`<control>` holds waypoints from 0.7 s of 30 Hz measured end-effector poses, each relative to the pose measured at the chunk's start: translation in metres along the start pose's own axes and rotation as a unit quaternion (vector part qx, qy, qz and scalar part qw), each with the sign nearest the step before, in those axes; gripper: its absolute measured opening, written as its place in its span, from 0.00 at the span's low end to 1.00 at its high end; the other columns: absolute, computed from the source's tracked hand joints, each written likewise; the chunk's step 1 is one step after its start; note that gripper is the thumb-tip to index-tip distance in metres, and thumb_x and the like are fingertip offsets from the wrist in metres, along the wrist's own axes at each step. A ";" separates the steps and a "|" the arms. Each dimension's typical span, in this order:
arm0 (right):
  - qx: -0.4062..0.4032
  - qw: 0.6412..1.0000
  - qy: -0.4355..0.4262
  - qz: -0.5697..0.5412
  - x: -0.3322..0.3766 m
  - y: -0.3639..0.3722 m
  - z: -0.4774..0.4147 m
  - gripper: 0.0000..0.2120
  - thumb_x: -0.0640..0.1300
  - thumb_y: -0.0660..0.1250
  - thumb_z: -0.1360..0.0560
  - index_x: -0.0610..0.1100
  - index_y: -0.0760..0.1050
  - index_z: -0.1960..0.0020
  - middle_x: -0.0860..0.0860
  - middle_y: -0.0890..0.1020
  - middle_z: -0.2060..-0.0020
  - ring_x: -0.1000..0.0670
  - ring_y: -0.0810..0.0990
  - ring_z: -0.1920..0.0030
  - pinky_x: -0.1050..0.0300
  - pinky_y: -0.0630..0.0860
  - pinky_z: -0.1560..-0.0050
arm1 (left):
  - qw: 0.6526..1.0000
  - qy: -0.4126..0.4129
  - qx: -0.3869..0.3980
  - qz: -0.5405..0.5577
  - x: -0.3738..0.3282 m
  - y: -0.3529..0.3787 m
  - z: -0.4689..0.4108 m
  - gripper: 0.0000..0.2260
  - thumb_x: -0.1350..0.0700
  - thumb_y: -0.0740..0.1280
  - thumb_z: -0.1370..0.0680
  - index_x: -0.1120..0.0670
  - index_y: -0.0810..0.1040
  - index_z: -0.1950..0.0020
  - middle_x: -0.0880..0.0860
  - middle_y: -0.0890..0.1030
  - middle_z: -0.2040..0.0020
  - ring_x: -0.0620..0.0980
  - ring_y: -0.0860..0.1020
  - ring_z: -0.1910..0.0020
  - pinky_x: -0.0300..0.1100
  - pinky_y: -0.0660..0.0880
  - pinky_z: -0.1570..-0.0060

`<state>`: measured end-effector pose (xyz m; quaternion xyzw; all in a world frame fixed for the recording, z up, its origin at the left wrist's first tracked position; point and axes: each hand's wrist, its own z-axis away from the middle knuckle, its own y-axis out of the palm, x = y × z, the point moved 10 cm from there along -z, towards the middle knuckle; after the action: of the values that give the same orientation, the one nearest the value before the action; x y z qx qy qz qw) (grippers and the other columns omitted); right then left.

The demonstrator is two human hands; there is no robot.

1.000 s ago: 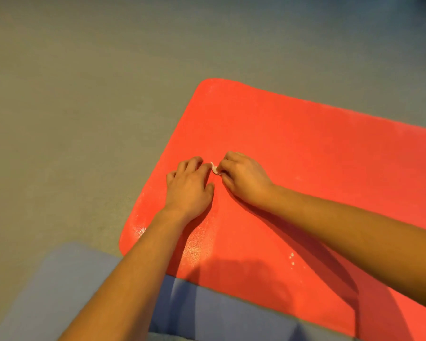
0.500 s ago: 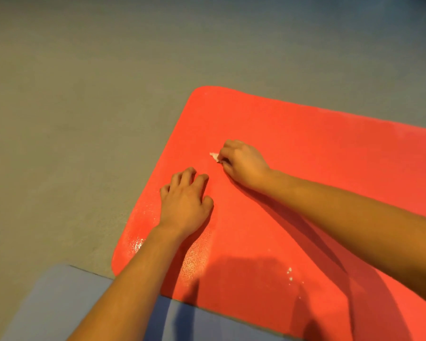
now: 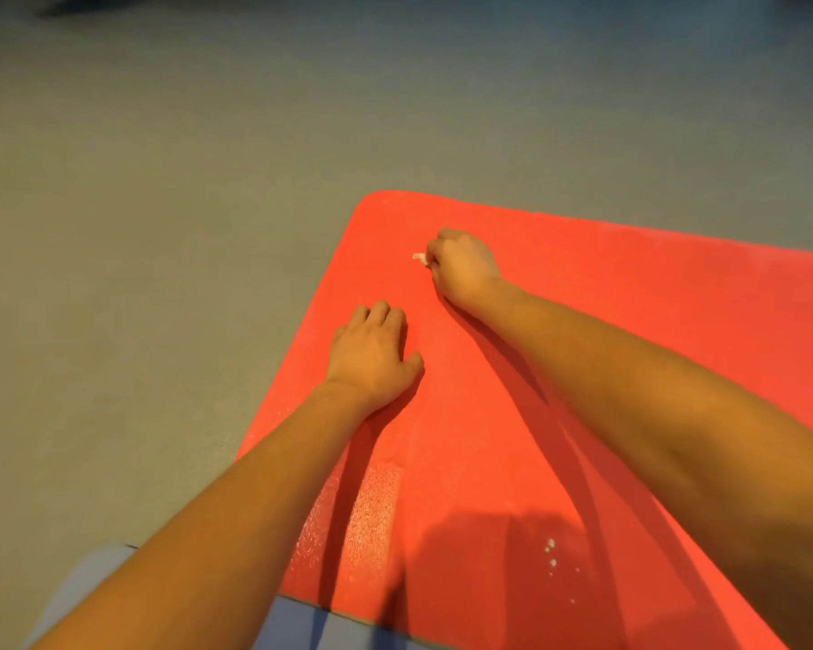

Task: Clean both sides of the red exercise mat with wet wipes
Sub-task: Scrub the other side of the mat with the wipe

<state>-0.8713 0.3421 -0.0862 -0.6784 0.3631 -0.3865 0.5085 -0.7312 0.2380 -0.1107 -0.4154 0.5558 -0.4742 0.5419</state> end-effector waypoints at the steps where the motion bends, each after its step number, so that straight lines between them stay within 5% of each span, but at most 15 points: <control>1: -0.002 1.000 -0.024 -0.010 0.006 -0.001 0.012 0.08 0.42 0.64 0.24 0.42 0.82 0.53 0.43 0.80 0.55 0.37 0.80 0.53 0.47 0.74 0.60 | 1.000 0.000 0.000 -0.010 -0.001 0.001 -0.009 0.28 0.35 0.58 0.28 0.49 0.74 0.33 0.52 0.73 0.43 0.57 0.71 0.40 0.54 0.74 0.45; 3: 0.001 0.997 -0.069 -0.037 0.015 -0.001 0.034 0.07 0.42 0.65 0.27 0.44 0.81 0.53 0.45 0.79 0.56 0.39 0.80 0.53 0.47 0.75 0.60 | 1.000 0.001 -0.015 -0.023 -0.002 0.003 -0.024 0.31 0.33 0.58 0.26 0.44 0.72 0.26 0.53 0.72 0.45 0.57 0.72 0.41 0.54 0.72 0.44; 8: -0.014 0.992 -0.102 -0.075 -0.001 0.004 0.031 0.07 0.41 0.66 0.29 0.46 0.81 0.54 0.47 0.79 0.57 0.41 0.79 0.54 0.48 0.76 0.58 | 0.991 0.034 -0.133 -0.002 -0.005 0.006 -0.028 0.24 0.36 0.63 0.24 0.45 0.76 0.31 0.52 0.71 0.43 0.56 0.71 0.41 0.54 0.69 0.42; 13: -0.038 0.999 -0.013 -0.024 -0.059 0.007 -0.058 0.09 0.40 0.65 0.28 0.44 0.83 0.53 0.43 0.82 0.53 0.38 0.80 0.50 0.47 0.76 0.54 | 0.990 0.046 -0.131 -0.003 -0.006 0.014 -0.036 0.27 0.37 0.61 0.23 0.44 0.73 0.26 0.54 0.70 0.25 0.56 0.67 0.26 0.58 0.63 0.27; 21: -0.033 0.993 0.104 -0.046 -0.104 0.015 -0.103 0.14 0.39 0.61 0.31 0.45 0.84 0.53 0.43 0.85 0.53 0.38 0.82 0.51 0.48 0.79 0.53 | 0.991 0.042 -0.128 0.007 -0.006 0.013 -0.038 0.27 0.37 0.60 0.23 0.43 0.72 0.25 0.53 0.69 0.23 0.55 0.65 0.25 0.58 0.61 0.25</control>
<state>-1.0106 0.3887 -0.0978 -0.6664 0.3952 -0.4660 0.4272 -0.7675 0.2495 -0.1239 -0.4573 0.6372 -0.4120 0.4638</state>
